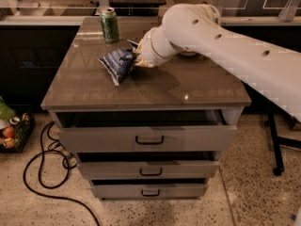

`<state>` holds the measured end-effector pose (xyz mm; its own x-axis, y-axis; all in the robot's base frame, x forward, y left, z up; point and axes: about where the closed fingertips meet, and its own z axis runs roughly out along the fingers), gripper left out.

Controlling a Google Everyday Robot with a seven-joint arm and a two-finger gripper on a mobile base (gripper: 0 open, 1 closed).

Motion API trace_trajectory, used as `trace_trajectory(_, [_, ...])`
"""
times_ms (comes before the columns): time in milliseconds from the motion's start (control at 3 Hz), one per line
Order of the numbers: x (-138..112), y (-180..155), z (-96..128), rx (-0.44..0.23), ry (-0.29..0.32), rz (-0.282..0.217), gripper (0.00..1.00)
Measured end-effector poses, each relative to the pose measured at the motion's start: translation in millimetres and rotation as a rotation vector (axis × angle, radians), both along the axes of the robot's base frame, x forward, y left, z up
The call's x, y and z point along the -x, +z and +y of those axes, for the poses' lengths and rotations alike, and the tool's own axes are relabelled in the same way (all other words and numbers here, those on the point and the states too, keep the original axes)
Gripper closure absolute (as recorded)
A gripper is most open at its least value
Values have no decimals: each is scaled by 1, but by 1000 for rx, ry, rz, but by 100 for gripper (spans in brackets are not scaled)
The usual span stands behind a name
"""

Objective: Pick blue chip bag from paper bowl and place on counter

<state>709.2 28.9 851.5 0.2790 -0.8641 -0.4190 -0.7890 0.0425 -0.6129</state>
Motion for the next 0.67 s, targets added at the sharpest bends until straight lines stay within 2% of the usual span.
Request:
trace_trajectory(333, [0,-1,1,0,2,2,6])
trace_trajectory(667, [1,-2,2,1,4,3,0])
